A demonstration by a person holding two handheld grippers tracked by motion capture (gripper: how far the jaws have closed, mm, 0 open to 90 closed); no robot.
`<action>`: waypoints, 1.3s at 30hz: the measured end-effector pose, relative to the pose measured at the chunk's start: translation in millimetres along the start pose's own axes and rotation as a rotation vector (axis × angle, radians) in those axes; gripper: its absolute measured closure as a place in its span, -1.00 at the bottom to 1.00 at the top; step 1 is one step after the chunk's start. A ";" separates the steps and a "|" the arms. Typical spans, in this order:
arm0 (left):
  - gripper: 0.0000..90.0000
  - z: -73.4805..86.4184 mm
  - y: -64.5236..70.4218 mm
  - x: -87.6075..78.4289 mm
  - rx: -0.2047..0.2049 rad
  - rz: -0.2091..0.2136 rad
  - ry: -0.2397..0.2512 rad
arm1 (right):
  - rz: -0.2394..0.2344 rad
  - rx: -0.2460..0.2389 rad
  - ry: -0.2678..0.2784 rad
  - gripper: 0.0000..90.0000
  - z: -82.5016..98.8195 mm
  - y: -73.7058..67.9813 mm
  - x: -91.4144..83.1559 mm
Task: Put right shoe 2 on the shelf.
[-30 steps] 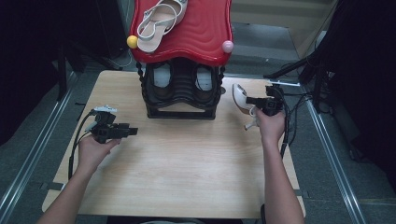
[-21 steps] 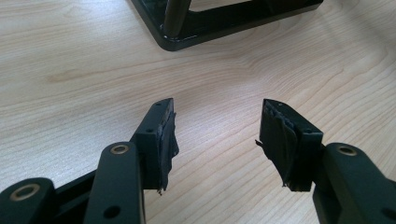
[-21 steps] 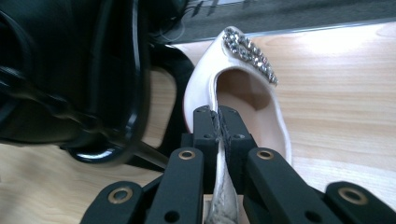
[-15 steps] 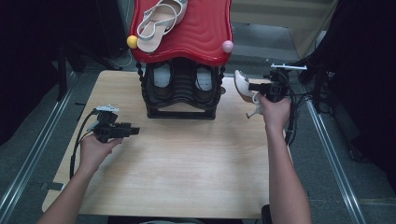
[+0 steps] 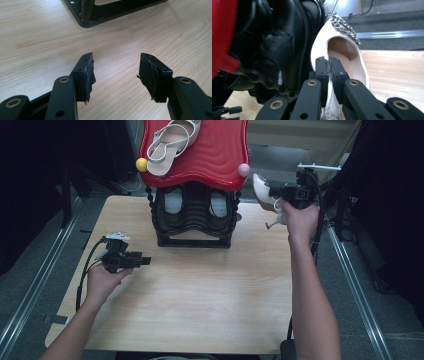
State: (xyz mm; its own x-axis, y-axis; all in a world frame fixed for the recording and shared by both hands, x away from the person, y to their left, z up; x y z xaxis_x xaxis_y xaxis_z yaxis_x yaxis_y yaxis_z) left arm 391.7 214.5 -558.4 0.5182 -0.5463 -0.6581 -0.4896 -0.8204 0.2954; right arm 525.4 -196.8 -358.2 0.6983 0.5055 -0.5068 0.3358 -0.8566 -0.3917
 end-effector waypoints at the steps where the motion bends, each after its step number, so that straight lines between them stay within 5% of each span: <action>1: 0.02 -0.2 0.4 0.3 -0.001 0.003 0.001 | 0.001 -0.004 0.004 0.97 -4.1 -2.2 -2.4; 23: 0.02 -0.5 5.4 3.3 0.011 0.016 -0.011 | 0.037 -0.083 0.108 0.96 -94.1 -61.2 -49.0; 39: 0.02 -1.1 8.3 4.4 0.014 0.028 -0.009 | -0.001 -0.122 0.206 0.96 -150.9 -133.4 -62.5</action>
State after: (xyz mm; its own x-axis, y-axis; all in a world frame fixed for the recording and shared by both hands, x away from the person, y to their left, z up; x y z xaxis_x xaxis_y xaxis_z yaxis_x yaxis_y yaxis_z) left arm 390.8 205.1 -558.1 0.4981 -0.5670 -0.6561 -0.5137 -0.8025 0.3035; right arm 532.4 -129.7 -158.5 0.8080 0.4850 -0.3347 0.4013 -0.8688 -0.2902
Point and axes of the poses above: each handheld gripper's, and its own axes: x roughly forward along the jaws, z roughly out of its underside, y roughly to its right, the point moved 9 cm from there along x, roughly forward along the jaws, and after that the axes turned 3 degrees about y, right-handed, at the moved point
